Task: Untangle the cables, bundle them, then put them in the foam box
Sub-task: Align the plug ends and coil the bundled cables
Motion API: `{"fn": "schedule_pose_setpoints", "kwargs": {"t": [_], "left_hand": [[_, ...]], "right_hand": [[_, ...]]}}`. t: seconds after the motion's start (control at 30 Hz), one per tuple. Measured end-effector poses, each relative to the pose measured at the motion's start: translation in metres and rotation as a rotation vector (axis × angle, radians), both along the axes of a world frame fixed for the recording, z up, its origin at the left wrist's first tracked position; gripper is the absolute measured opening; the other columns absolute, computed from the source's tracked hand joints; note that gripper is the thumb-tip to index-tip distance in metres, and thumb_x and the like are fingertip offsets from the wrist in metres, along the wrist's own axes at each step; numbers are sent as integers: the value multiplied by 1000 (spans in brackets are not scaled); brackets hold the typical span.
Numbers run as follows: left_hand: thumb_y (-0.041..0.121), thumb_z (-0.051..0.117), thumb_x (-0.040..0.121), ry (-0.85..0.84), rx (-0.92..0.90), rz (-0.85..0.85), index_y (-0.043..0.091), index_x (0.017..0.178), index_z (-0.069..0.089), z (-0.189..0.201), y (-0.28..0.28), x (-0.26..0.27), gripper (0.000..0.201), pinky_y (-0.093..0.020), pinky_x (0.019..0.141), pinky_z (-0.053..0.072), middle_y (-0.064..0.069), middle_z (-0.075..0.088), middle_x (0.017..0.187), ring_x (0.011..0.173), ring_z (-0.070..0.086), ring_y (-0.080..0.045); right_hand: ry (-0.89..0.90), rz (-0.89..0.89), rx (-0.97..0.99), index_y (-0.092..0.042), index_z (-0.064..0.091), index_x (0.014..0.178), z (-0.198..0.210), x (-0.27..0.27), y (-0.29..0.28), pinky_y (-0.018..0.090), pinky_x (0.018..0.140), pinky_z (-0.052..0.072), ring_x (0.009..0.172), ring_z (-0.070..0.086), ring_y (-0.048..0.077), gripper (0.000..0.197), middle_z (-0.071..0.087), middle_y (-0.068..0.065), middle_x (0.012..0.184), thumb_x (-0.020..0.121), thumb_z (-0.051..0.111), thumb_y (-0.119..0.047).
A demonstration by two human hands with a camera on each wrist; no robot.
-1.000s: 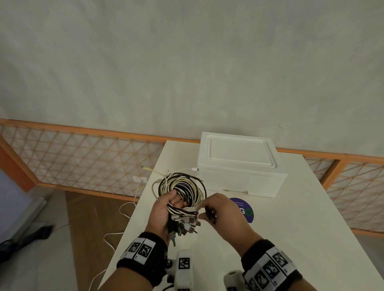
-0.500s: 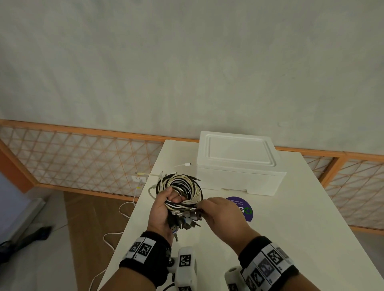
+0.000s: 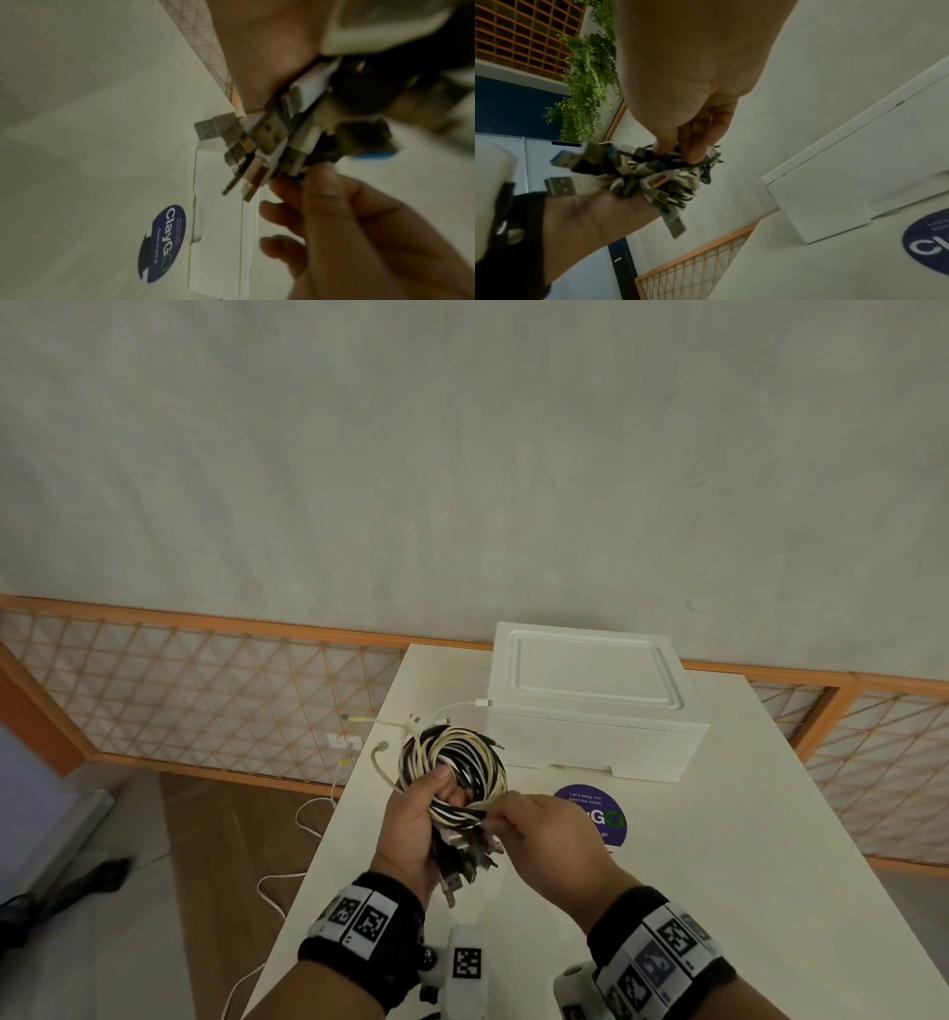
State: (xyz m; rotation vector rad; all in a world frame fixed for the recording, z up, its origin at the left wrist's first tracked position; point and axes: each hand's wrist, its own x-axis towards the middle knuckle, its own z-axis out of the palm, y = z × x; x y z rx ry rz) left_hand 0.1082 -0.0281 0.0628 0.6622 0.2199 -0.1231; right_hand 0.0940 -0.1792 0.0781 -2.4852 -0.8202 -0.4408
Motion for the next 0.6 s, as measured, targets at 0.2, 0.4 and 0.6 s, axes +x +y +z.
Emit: {"fn": "schedule_pose_setpoints", "kwargs": {"t": [0.2, 0.4, 0.6], "left_hand": [[23, 58, 80, 16, -19, -7, 18, 56, 41, 1, 1, 0, 30, -30, 62, 41, 1, 39, 52, 52, 44, -13], [23, 55, 82, 6, -87, 13, 18, 57, 40, 1, 7, 4, 30, -30, 65, 47, 2, 41, 50, 52, 49, -14], [22, 52, 84, -31, -50, 15, 18, 52, 43, 5, 8, 2, 33, -30, 62, 50, 1, 43, 49, 53, 53, -15]], "right_hand": [[205, 33, 89, -21, 58, 103, 4, 1, -2, 18, 54, 42, 64, 61, 17, 16, 67, 2, 76, 92, 47, -23], [256, 200, 122, -21, 71, 93, 3, -2, -4, 28, 80, 54, 89, 63, 11, 26, 71, -6, 94, 71, 67, -7], [410, 150, 299, -29, 69, 107, 2, -1, -6, 30, 84, 54, 93, 63, 5, 37, 68, -15, 100, 77, 67, -7]]}}
